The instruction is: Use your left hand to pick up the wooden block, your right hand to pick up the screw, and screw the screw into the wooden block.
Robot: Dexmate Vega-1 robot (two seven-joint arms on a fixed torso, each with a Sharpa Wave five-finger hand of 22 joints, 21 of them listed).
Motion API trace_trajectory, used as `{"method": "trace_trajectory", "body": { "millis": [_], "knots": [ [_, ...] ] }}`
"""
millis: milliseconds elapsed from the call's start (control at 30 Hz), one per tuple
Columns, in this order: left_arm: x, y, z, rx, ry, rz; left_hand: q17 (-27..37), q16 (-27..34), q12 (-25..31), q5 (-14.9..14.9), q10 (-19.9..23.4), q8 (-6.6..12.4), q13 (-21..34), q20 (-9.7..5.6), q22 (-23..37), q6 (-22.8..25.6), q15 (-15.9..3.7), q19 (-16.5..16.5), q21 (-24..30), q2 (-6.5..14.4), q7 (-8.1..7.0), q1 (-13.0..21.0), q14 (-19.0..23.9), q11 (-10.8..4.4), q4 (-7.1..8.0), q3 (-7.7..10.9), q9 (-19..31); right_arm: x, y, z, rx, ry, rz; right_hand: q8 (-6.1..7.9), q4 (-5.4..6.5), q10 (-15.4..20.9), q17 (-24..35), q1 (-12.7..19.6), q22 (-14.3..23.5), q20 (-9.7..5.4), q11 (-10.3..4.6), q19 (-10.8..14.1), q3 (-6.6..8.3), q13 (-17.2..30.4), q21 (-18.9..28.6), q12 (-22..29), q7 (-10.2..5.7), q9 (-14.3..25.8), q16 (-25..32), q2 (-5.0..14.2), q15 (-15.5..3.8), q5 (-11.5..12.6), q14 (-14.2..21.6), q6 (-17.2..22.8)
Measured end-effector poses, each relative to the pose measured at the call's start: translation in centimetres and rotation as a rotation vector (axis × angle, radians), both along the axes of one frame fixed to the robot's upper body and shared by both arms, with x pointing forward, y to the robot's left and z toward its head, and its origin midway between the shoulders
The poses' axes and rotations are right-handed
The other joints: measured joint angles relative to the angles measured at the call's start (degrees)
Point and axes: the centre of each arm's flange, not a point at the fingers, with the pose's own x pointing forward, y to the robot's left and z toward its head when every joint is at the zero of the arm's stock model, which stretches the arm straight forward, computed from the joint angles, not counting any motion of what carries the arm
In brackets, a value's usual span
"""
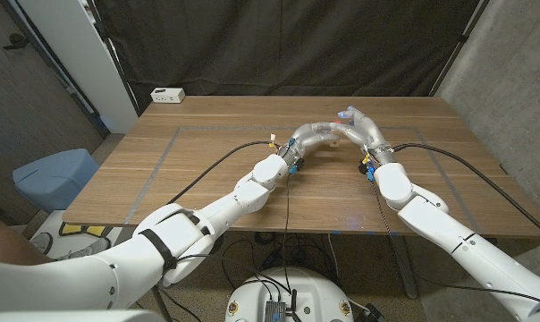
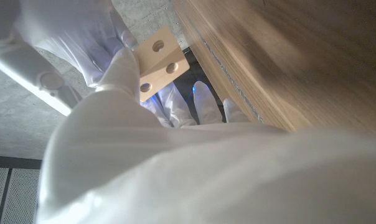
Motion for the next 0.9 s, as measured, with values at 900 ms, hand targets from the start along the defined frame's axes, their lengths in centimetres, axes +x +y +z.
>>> {"method": "trace_trajectory", "body": {
  "millis": [900],
  "knots": [
    [-0.2,0.4,-0.1,0.012,-0.015,-0.003,0.0,0.0,0.0,0.0,0.0,0.01,0.0,0.0,0.0,0.0,0.0,0.0,0.0,0.0,0.0,0.0,0.0,0.05,-0.01,-0.01,0.0,-1.8,-0.1,2.6,-0.116,0.062,-0.024,-3.99,-0.11,0.2,-0.8,-1.9,-0.1,5.78,2.87,0.3,-0.82,-0.1,0.3,0.7,2.28,-0.8,0.1,0.31,4.33,-0.9,0.2,-1.0]
  ]
}}
